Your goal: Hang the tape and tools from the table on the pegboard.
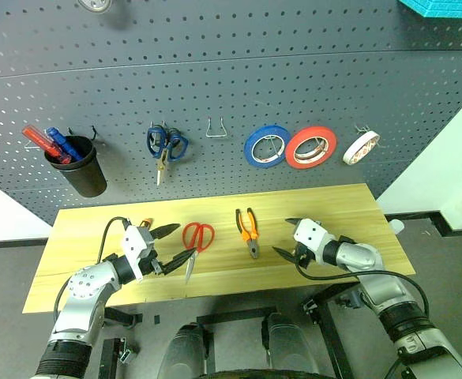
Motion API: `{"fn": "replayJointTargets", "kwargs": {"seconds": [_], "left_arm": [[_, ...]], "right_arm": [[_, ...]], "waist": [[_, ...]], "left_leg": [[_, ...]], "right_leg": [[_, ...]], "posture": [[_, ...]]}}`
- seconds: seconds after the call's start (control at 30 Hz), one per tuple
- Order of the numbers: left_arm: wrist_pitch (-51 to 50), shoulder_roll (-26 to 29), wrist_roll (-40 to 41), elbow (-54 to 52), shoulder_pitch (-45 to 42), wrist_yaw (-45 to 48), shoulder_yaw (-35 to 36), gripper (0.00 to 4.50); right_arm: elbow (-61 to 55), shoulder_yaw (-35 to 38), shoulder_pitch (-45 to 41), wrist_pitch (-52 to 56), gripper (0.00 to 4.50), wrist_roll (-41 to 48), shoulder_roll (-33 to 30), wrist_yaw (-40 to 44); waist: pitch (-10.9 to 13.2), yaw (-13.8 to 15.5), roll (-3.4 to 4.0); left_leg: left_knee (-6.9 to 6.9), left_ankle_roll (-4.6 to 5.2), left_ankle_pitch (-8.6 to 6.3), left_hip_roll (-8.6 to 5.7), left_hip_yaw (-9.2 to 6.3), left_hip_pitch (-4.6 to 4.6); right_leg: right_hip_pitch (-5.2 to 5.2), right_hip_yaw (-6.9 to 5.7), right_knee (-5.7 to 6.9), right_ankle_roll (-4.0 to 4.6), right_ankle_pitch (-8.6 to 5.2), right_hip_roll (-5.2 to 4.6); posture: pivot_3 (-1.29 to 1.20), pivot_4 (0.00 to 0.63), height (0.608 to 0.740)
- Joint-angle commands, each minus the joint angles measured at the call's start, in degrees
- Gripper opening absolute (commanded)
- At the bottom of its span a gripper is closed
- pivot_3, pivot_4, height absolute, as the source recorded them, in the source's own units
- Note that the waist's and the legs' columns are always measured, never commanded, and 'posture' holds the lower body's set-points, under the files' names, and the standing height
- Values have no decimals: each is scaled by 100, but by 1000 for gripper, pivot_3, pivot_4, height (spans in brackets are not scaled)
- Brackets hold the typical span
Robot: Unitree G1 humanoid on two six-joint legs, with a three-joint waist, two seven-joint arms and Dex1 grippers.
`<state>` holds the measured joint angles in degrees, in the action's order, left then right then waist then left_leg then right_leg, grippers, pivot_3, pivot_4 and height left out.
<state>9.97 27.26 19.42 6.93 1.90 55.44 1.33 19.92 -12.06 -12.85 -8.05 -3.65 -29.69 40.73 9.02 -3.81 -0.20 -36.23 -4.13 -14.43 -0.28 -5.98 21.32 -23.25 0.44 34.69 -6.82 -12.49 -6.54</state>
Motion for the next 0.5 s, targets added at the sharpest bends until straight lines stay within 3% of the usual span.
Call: {"fn": "replayJointTargets", "kwargs": {"seconds": [0.03,0.5], "left_arm": [[-61,53,82,-311,25,-31,93,3896],[-219,53,-6,-346,-82,-82,42,3896]], "right_arm": [[-159,68,-120,-8,4452,11,77,-48],[-146,93,-191,66,4452,-24,153,-114]], "waist": [[0,-4,0],[1,-15,-1]], "left_leg": [[0,0,0,0,0,0],[1,0,0,0,0,-1]], "right_leg": [[0,0,0,0,0,0],[-1,0,1,-1,0,0]], "posture": [[-85,112,730],[-98,118,730]]}}
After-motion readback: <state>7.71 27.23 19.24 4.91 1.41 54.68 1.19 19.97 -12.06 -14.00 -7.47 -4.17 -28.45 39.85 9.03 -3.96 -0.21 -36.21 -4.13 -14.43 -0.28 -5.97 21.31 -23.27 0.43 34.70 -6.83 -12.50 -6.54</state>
